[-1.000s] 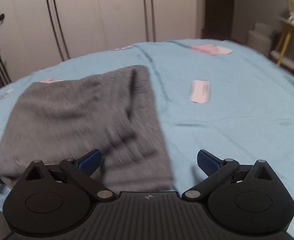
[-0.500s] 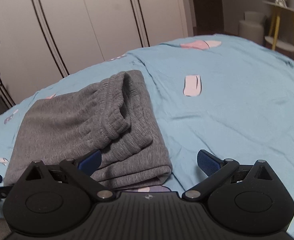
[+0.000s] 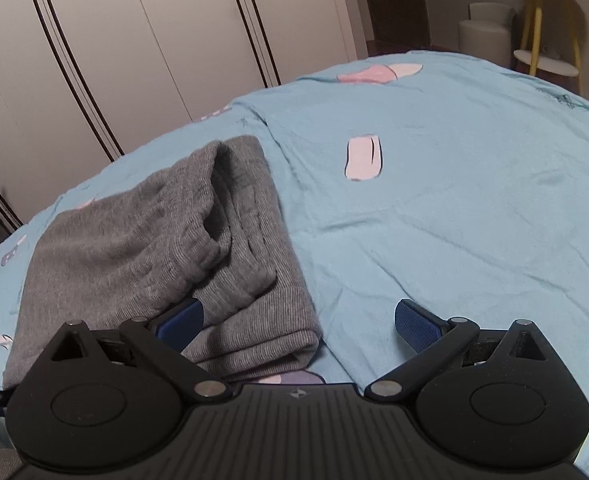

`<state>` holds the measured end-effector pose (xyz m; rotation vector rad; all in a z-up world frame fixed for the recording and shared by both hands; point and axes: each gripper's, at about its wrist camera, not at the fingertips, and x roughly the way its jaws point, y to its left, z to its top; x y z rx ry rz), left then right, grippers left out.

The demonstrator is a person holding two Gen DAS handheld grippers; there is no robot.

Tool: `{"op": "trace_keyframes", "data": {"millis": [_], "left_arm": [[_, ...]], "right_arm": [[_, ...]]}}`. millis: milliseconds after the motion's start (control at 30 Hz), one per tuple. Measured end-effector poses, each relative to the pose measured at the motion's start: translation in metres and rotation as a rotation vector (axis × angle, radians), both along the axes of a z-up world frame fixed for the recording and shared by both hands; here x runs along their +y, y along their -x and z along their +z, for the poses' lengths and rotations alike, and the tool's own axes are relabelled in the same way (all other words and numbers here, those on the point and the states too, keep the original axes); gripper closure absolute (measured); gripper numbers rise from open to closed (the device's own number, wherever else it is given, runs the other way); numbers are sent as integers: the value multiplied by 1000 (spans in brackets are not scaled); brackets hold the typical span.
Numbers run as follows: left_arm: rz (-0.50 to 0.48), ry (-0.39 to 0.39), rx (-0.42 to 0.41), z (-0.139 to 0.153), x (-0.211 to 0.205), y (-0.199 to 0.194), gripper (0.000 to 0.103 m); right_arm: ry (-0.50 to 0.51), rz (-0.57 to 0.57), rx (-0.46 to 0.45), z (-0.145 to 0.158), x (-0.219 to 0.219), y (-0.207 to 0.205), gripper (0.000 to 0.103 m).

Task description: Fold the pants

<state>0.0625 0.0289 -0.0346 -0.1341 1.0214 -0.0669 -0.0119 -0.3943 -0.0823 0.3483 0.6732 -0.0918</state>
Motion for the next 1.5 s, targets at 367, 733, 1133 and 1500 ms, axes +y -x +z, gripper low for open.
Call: {"op": "trace_keyframes", "data": {"millis": [367,733,1133,1500], "left_arm": [[-26,29,-13,-17,-51,-33,3],[60,196,98,-46,-26,-33,0],[60,175,99,-45,-30,-37,0],[52,203,98,-46,-25,-35,0]], "right_arm": [[-45,46,-144,18,1,6,15],[-150,151,-29,2,15,-42,19],[43,205,-58,4,43,-43,41],[94,220,-82,4,42,-29,60]]}}
